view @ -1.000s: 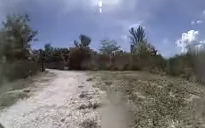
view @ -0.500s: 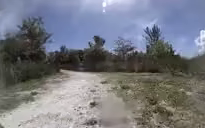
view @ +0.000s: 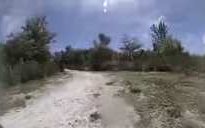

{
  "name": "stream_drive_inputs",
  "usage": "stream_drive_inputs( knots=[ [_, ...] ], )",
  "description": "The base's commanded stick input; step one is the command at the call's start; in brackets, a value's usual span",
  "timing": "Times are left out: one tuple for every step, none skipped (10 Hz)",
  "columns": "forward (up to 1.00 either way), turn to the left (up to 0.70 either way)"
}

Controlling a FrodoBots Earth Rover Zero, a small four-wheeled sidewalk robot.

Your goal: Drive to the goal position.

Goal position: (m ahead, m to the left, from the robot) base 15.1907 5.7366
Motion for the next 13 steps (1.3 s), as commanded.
stream_drive_inputs(
  knots=[
    [0.70, 0.00],
    [0.70, 0.00],
    [0.70, 0.00],
    [0.70, 0.00],
    [0.70, 0.00],
    [0.70, 0.00],
    [0.70, 0.00],
    [0.70, 0.00],
    [0.70, 0.00],
    [0.70, 0.00],
    [0.70, 0.00],
    [0.70, 0.00],
    [0.70, 0.00]
  ],
)
